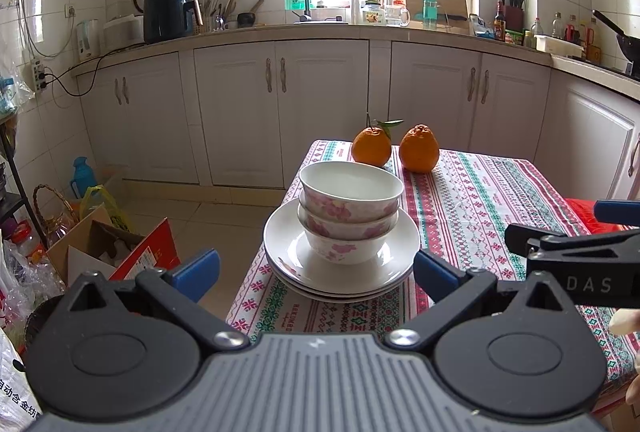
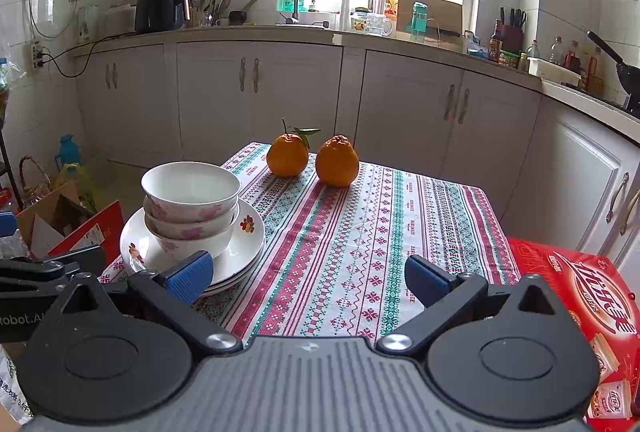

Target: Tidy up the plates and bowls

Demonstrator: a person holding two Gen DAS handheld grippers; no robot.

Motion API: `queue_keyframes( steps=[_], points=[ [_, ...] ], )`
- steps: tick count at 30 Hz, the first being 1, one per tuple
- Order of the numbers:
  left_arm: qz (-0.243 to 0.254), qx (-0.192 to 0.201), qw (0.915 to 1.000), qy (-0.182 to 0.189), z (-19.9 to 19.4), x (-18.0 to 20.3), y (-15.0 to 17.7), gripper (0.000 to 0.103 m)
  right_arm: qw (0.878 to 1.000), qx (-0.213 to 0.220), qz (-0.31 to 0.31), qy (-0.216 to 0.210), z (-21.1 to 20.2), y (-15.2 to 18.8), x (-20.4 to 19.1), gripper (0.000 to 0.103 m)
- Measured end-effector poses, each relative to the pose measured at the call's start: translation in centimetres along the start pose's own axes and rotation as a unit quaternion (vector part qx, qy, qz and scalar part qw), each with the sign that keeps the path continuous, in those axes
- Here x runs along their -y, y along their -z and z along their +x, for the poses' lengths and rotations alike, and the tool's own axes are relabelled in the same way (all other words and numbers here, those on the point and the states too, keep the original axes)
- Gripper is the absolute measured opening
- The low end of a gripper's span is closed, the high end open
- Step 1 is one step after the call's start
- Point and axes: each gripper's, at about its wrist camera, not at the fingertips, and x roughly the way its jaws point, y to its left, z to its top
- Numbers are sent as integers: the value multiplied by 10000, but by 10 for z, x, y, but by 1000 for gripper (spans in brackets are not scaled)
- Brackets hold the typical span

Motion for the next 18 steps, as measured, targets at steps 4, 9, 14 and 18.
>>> queue_keyframes(
  steps=[4, 9, 14, 18],
  points=[
    [-1, -1, 10000, 2, 0, 0, 0, 102, 10000, 8, -4, 12, 0, 0, 0, 103],
    [-5, -15, 10000, -2, 1, 1, 0, 102, 10000, 3, -5, 17, 0, -1, 1, 103],
    [-9, -23, 10000, 0, 1, 1, 0, 102, 10000, 1, -4, 14, 0, -1, 1, 103],
    [-16, -40, 10000, 0, 2, 2, 1, 102, 10000, -2, -12, 29, 0, -1, 1, 103]
  ],
)
